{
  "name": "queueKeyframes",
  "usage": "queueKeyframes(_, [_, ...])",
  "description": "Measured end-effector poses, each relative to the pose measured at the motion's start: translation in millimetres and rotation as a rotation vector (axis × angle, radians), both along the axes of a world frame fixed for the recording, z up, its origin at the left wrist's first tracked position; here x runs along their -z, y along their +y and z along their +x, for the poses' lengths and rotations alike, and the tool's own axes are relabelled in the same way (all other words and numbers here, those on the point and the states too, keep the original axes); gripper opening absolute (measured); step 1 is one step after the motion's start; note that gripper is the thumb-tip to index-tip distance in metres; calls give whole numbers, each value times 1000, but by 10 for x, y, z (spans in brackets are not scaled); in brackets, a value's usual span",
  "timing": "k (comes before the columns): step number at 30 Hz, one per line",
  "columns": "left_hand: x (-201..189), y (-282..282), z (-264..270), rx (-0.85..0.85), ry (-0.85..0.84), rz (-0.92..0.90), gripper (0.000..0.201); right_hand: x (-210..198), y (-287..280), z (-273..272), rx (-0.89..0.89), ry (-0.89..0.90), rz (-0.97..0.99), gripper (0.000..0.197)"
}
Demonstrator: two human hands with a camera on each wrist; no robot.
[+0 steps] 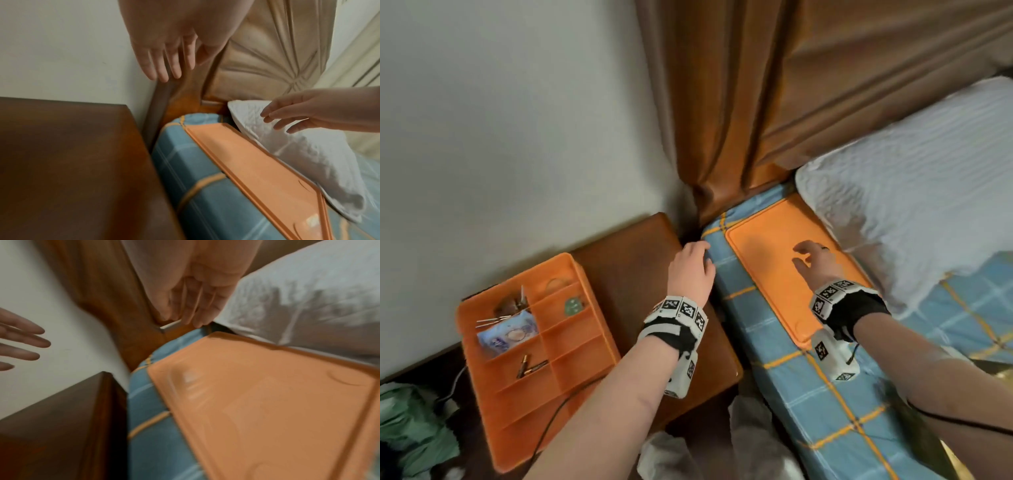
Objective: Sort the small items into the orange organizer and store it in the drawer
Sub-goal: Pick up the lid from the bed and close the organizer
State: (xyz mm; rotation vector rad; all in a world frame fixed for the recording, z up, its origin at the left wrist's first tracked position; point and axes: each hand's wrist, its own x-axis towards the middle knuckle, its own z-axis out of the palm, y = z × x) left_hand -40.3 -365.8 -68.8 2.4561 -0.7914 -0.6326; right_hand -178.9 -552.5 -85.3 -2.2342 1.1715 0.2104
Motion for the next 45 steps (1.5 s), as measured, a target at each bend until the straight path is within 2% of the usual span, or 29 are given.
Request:
queueKeyframes(4, [313, -611, -267, 47, 136, 88, 37, 319, -602, -367, 3, 226, 42, 44])
queueKeyframes(9, [690, -1006, -329, -56, 238, 160, 41, 705, -952, -547, -16, 364, 57, 56])
queueKeyframes(13, [902, -1105, -354, -181, 352, 147, 42, 941, -943, -622, -31, 293, -15, 64])
queueKeyframes(17, [1057, -1159, -379, -362, 376, 29, 44, 1044, -822, -640, -9, 253, -150, 63])
queueKeyframes(20, [1054, -1171, -335, -525, 491, -8, 35, 1038, -707, -615, 87, 213, -130, 65])
queueKeyframes(23, [1032, -1088, -307, -550, 636, -22, 35, 1019, -568, -669, 181, 190, -71, 67])
queueKeyframes(28, [698, -875, -325, -476, 764, -145, 30, 914, -436, -731, 168, 142, -104, 64])
queueKeyframes(30, [560, -756, -300, -484, 734, -198, 28, 813, -447, -705, 154, 106, -42, 63])
queueKeyframes(33, [338, -518, -222, -511, 675, -249, 21, 548, -494, -633, 184, -47, 148, 57])
queueKeyframes(36, [10, -242, -127, -509, 613, -295, 12, 214, -470, -515, 181, -33, 297, 53])
queueKeyframes(38, [-236, -48, -78, -511, 584, -322, 22, 13, -387, -390, 96, 33, 299, 49])
queueKeyframes(40, [-462, 181, -43, -514, 539, -351, 22, -190, -241, -269, 25, 75, 280, 46])
queueKeyframes(43, [-812, 537, 22, -526, 461, -408, 13, -485, 22, -119, -41, 25, 280, 46])
queueKeyframes(45, [-1037, 800, 65, -527, 426, -443, 18, -715, 208, -29, 11, -68, 332, 46])
